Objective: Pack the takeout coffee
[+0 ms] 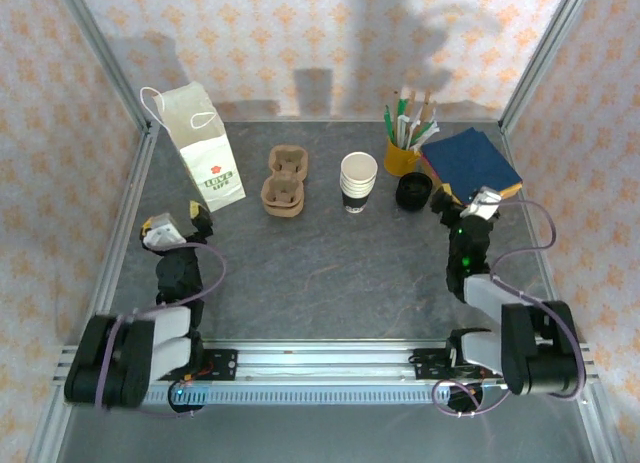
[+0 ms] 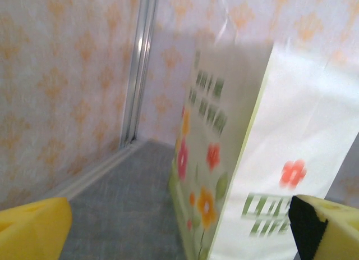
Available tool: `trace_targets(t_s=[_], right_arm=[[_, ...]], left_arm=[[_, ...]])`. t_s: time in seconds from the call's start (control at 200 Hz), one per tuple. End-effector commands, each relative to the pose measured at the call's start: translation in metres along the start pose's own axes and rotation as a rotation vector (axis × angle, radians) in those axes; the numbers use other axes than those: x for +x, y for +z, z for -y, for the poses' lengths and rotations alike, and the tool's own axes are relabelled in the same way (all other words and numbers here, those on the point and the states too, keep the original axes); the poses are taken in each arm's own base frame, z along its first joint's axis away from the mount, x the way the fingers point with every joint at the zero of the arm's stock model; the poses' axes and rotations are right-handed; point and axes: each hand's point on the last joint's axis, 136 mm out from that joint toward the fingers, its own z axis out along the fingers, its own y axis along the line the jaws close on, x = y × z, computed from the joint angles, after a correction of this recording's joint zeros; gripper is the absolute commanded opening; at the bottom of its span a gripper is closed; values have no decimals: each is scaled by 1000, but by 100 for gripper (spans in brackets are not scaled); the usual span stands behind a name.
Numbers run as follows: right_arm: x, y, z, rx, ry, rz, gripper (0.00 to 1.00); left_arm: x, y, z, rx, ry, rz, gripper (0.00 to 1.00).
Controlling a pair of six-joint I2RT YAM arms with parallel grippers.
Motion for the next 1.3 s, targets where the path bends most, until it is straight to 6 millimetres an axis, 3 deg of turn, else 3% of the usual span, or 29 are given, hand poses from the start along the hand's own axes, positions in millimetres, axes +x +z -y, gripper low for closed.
trace_targets(t_s=[0.0, 0.11, 0.21, 0.345, 0.365, 0.501, 0.641, 0.861, 1.116, 1.291], right_arm=[[0, 1, 6, 101, 130, -163, 100], [-6, 1, -21, 52, 248, -328, 100], [-3, -7, -72, -163, 303, -515, 100], [-5, -27, -117, -309, 336, -672, 99], [3, -27, -121, -300, 324, -702, 99], [-1, -38, -153, -302, 253, -751, 97], [0, -43, -184, -292, 174, -783, 92], [3, -33, -209, -236, 84, -788, 85], [21, -12, -218, -168, 41, -815, 77], [29, -3, -222, -149, 30, -830, 75]], left_arm=[[-11, 8, -4, -89, -59, -95, 99], [-35, 7, -14, -205, -225, -121, 99], [-50, 4, -7, -185, -361, -149, 99], [-65, 0, 42, 116, -468, -184, 99], [-64, 1, 46, 132, -468, -204, 99], [-59, 13, 72, 177, -339, -377, 99], [-61, 11, 98, 273, -304, -462, 99], [-71, 3, 123, 385, -319, -507, 99], [-69, 0, 130, 419, -323, -514, 99], [-61, -4, 145, 471, -314, -555, 99]])
